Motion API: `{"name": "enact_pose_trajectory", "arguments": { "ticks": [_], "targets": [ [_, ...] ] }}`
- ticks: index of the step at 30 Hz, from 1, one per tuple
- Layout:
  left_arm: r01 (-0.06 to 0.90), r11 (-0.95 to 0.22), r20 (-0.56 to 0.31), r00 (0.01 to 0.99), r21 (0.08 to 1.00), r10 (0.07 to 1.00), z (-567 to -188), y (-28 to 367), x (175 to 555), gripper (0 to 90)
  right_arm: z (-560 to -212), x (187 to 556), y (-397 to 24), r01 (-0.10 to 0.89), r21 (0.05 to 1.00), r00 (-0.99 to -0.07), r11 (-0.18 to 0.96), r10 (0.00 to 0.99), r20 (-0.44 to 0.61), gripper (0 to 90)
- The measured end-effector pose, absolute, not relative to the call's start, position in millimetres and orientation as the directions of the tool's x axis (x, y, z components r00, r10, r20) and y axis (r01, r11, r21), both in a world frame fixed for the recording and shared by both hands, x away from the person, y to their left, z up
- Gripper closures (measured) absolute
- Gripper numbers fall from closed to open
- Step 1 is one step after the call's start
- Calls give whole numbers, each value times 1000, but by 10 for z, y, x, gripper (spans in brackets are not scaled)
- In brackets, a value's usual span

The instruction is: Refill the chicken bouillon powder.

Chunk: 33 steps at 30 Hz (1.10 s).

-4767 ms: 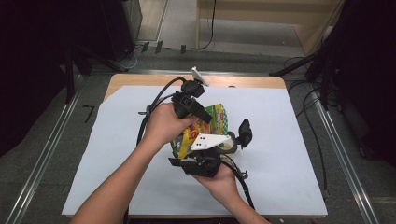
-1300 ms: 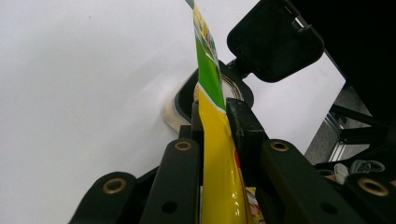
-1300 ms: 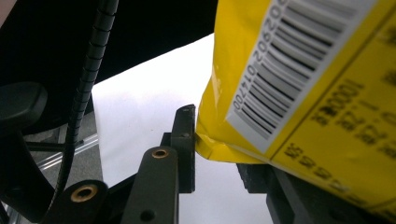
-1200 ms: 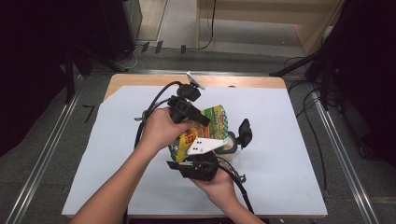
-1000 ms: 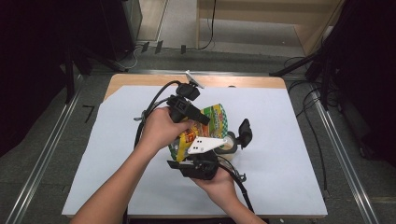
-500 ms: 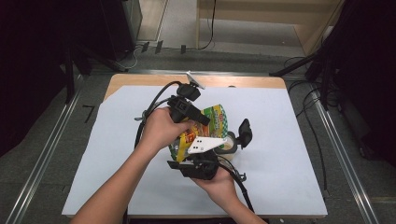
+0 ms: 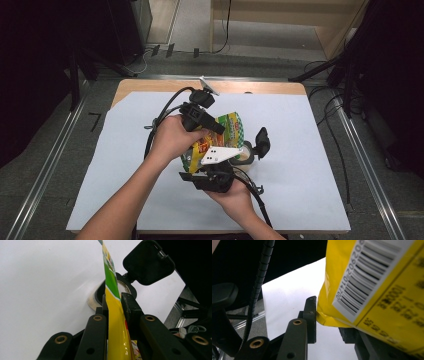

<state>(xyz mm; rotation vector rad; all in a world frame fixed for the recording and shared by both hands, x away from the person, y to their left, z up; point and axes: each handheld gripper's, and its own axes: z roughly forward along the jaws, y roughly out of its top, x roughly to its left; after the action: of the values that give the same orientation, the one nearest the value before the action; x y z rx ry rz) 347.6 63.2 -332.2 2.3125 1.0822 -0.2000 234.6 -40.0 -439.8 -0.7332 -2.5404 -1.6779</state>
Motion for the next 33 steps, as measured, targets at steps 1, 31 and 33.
{"name": "enact_pose_trajectory", "arguments": {
  "ticks": [1,31,33],
  "targets": [
    [744,-508,-361,661,434,658,-3322,632,3475,821,-4399,2345,-400,385,867,-890,316,375,259,723],
    [739,-511,-358,665,439,655,-3321,621,3463,825,-4404,2335,-396,386,869,-888,311,381,258,723],
    [740,-510,-359,665,439,655,-3322,621,3464,824,-4403,2335,-396,386,868,-888,311,381,258,723]
  ]
}}
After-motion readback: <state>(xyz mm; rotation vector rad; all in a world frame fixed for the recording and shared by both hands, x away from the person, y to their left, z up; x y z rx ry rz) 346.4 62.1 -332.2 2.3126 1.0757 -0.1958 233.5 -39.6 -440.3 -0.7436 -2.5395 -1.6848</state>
